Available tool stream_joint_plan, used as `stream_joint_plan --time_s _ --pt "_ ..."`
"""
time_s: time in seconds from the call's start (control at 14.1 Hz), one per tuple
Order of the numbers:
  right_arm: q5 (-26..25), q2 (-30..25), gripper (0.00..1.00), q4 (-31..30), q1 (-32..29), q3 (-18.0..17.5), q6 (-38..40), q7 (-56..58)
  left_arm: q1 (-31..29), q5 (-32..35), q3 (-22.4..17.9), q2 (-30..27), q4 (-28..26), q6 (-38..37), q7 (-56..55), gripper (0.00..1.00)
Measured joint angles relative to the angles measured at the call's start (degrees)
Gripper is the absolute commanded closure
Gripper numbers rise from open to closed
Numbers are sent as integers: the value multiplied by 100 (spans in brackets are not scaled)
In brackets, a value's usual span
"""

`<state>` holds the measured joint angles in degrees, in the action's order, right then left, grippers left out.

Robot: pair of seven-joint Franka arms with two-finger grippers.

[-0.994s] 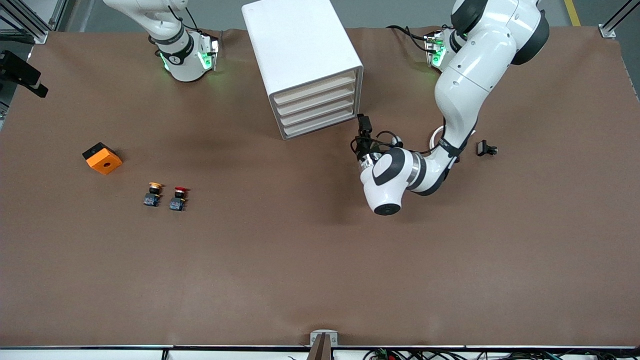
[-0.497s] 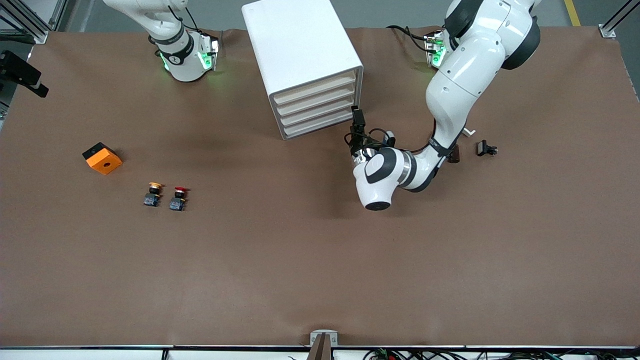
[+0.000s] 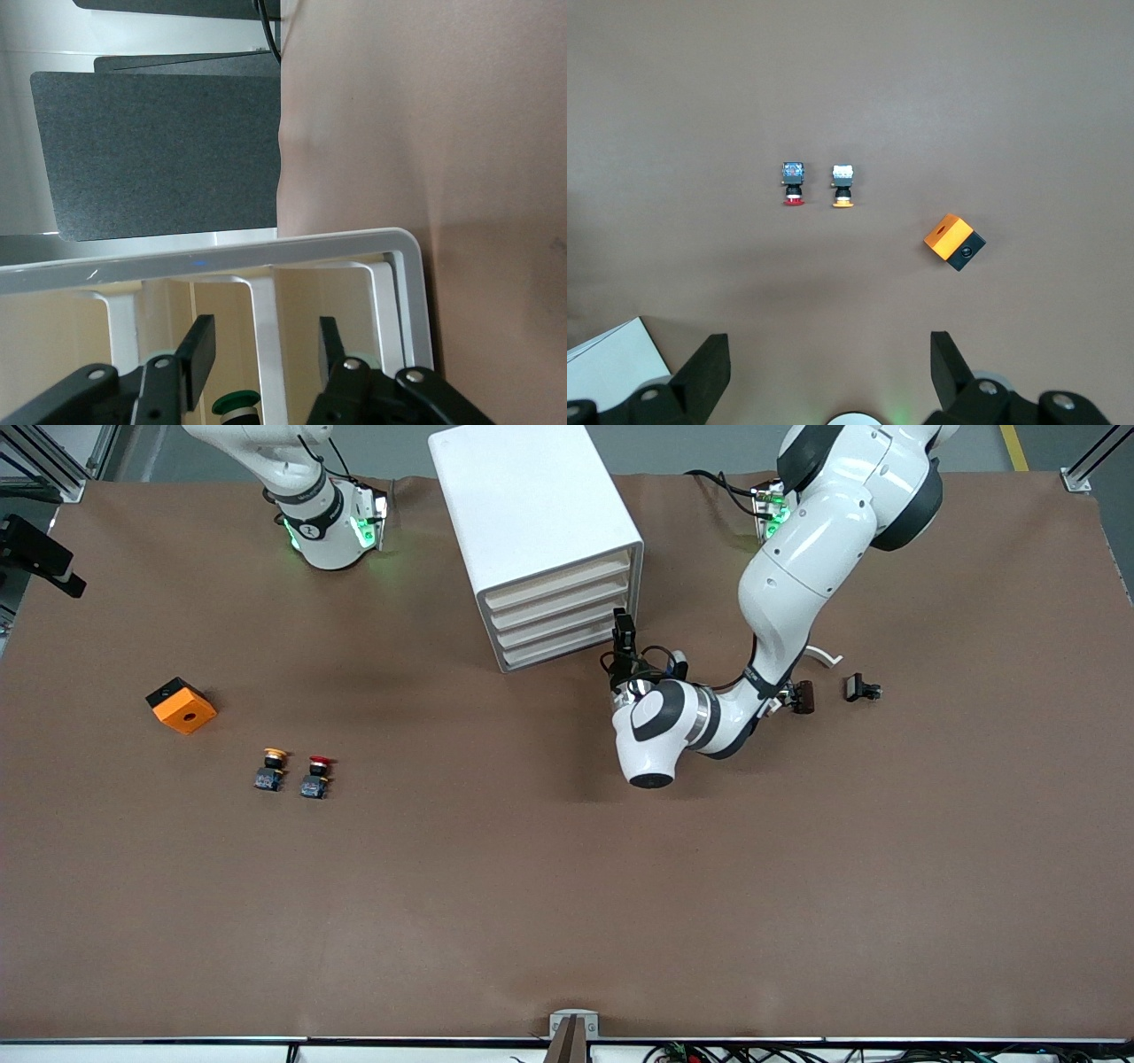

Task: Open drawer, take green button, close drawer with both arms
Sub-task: 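Grasp the drawer handle with the left gripper and pull the drawer open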

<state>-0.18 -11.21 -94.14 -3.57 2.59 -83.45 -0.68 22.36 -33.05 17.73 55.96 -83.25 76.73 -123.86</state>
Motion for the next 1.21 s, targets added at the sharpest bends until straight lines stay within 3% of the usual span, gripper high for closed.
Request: stream_joint_plan --time_s 0.28,0.92,1.21 --pt "0 0 0 0 0 0 0 0 115 -1 0 28 0 -19 -2 48" --pt "0 0 0 0 0 0 -1 0 488 -2 -1 160 0 -20 -3 88" --pt "0 0 0 1 0 0 -1 -2 491 -12 -1 160 4 -53 -7 90"
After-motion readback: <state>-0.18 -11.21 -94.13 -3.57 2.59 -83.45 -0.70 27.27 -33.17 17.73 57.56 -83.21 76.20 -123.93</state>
